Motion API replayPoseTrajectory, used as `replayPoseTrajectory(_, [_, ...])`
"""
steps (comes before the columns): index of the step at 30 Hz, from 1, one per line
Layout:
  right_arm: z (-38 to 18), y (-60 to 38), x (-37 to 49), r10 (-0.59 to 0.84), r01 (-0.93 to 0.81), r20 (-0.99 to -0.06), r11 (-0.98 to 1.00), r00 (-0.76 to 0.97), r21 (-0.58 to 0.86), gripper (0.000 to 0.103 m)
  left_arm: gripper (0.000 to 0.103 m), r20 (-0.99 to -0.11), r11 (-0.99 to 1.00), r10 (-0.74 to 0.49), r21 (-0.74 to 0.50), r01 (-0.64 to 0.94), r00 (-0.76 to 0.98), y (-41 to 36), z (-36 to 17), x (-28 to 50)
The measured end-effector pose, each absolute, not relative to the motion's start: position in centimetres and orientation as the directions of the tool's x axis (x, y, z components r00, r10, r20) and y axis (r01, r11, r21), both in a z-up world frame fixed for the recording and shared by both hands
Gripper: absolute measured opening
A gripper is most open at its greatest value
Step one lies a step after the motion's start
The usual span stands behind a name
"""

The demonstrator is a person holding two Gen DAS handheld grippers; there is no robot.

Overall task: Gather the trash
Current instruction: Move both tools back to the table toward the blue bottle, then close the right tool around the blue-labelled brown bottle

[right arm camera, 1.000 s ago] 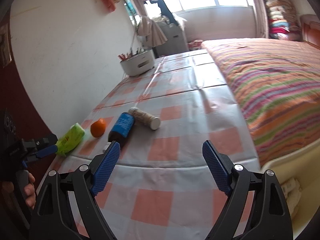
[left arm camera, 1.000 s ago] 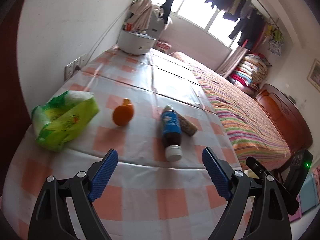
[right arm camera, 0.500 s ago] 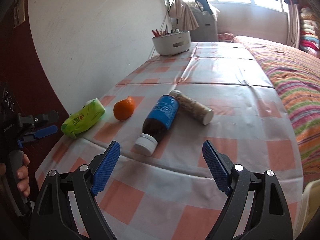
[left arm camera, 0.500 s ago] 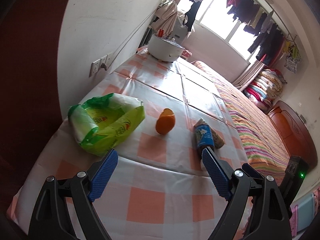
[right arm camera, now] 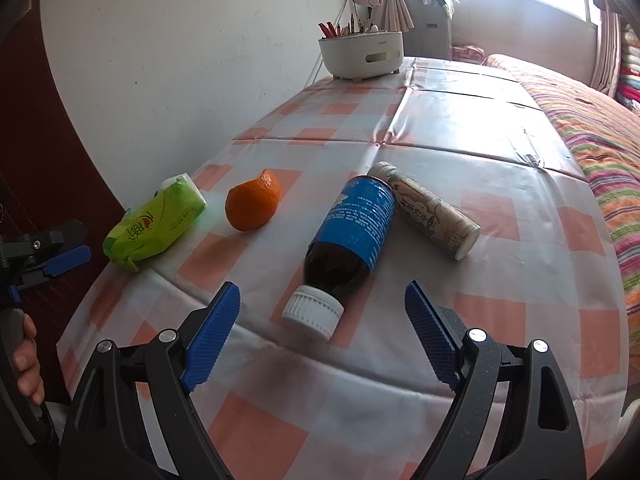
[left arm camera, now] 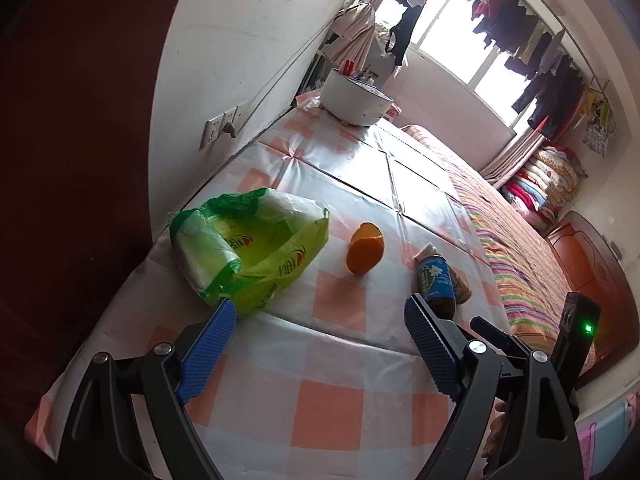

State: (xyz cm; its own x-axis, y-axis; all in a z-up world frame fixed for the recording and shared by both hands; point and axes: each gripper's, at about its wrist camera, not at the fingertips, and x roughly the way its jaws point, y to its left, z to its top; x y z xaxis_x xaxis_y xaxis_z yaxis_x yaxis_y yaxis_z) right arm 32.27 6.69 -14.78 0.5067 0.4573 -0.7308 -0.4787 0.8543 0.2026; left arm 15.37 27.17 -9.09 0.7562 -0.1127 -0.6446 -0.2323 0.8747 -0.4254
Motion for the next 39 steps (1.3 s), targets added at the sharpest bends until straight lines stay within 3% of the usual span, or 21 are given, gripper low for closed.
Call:
replayPoseTrajectory(23, [-16.1,9.6,36.3,0.407,-0.480,-0.778,0.863,0.479,0.156,0.083,0.084,-0.627,0.882,-0.069,-0.401,-0.246,0.776,28.4,-8.5,18.3])
replayPoseTrajectory(33, [-17.4,9.2,37.7,0.407,-0.471,-0.798,0.864,0.444,0.178,0.070,0.084,-0.630,0.905,-0.077,-0.368,-0.211,0.773,27.0,-8.1,20.1])
replayPoseTrajectory(39, [-17.0,8.3,38.0,0.414,-0.462,-0.796,0.866,0.441,0.194,0.055,0.084,-0.635,0.912,-0.092,-0.364,-0.192,0.767,26.3,-8.3,21.9])
